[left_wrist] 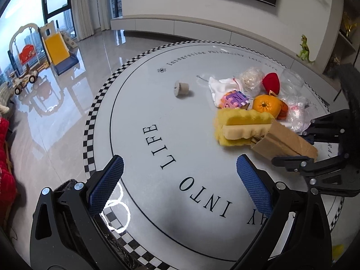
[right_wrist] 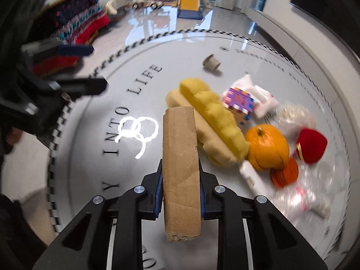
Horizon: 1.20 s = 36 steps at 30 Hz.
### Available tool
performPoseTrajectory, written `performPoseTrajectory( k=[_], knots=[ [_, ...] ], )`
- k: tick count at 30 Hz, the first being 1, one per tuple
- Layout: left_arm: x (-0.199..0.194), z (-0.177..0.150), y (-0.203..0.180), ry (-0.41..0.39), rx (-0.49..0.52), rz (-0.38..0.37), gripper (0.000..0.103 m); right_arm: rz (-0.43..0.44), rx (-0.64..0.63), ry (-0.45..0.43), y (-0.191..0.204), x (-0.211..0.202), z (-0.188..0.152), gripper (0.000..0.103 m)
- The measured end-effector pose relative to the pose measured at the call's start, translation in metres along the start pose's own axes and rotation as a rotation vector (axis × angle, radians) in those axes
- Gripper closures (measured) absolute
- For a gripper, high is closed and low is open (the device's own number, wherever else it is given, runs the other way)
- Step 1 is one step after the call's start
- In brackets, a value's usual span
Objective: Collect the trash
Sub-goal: 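Grasp the brown cardboard piece with the right gripper, then grasp the yellow sponge brush with the left gripper while the right gripper holds the cardboard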
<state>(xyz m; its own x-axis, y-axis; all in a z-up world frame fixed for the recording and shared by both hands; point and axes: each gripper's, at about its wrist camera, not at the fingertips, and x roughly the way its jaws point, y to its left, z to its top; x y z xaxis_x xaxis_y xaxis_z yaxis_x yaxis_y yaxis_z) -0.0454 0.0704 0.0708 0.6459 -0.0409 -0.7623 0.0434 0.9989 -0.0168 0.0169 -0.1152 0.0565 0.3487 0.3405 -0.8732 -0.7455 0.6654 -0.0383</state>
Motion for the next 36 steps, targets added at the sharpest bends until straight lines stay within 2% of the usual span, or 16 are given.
performPoseTrajectory(
  k=[6, 11, 17, 21, 23, 26, 27, 30, 36],
  knots=[
    [0.022, 0.012, -0.041, 0.002, 0.176, -0.004, 0.006, 0.000, 0.140, -0.040, -0.019, -0.031, -0.015, 0.077],
    [0.038, 0.021, -0.072, 0.047, 0.335, -0.072, 0.006, 0.032, 0.256, -0.073, -0.044, -0.049, -0.033, 0.077],
    [0.054, 0.021, -0.119, 0.106, 0.483, -0.130, 0.006, -0.039, 0.325, -0.084, -0.076, -0.059, -0.050, 0.077],
    [0.075, 0.011, -0.146, 0.153, 0.571, -0.089, 0.006, -0.102, 0.365, -0.092, -0.087, -0.062, -0.062, 0.077],
    [0.084, 0.008, -0.151, 0.178, 0.556, -0.094, 0.007, -0.133, 0.389, -0.104, -0.092, -0.063, -0.067, 0.077],
    [0.090, 0.011, -0.146, 0.192, 0.464, -0.125, 0.031, -0.155, 0.436, -0.125, -0.097, -0.063, -0.072, 0.077],
    [0.089, 0.013, -0.142, 0.185, 0.434, -0.111, 0.039, -0.161, 0.452, -0.132, -0.098, -0.064, -0.074, 0.077],
    [0.082, 0.014, -0.129, 0.184, 0.351, -0.152, 0.043, -0.163, 0.483, -0.145, -0.096, -0.066, -0.075, 0.077],
    [0.050, -0.004, -0.107, 0.144, 0.288, -0.158, 0.043, -0.120, 0.487, -0.174, -0.072, -0.071, -0.066, 0.077]
  ],
)
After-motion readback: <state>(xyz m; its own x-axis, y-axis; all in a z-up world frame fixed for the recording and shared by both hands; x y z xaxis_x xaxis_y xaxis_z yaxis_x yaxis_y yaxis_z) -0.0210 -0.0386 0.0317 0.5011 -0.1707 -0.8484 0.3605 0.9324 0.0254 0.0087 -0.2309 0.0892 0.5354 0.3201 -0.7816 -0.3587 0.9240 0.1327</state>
